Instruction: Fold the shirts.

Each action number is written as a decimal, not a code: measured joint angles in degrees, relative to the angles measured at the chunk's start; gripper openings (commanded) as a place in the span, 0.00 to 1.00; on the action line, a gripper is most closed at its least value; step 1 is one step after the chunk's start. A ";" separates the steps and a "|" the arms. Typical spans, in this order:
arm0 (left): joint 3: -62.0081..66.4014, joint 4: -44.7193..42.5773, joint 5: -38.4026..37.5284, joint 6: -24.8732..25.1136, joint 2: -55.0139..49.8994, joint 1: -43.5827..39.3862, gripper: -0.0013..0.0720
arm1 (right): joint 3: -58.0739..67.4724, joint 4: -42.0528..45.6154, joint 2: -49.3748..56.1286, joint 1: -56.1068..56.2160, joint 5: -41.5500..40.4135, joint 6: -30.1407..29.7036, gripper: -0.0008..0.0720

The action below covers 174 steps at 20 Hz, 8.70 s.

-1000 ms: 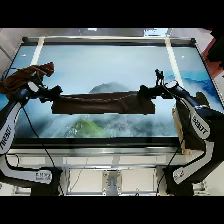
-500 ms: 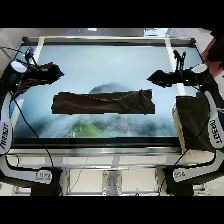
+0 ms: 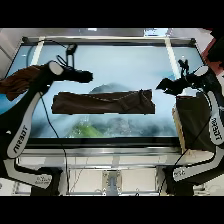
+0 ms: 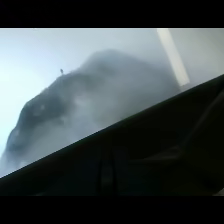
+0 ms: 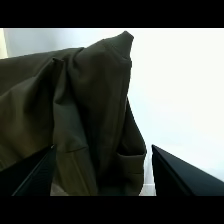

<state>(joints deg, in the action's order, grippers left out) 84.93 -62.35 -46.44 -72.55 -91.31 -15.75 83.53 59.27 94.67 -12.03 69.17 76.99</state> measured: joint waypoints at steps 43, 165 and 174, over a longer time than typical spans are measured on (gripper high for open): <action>18.32 -30.60 -24.04 -13.18 -9.77 1.55 0.03 | 20.02 -29.59 4.52 29.90 -7.48 -0.26 0.05; 22.38 -5.11 -36.68 -8.61 -0.66 19.67 0.03 | -4.57 16.57 -33.55 -38.66 35.39 8.04 0.58; 22.40 4.85 -31.28 -11.06 -0.66 18.56 0.03 | -7.93 -15.50 -32.96 -10.86 0.57 0.48 0.57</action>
<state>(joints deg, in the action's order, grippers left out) 107.33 -57.49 -77.71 -83.61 -91.96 2.81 75.59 43.77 61.71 -22.90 69.73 77.47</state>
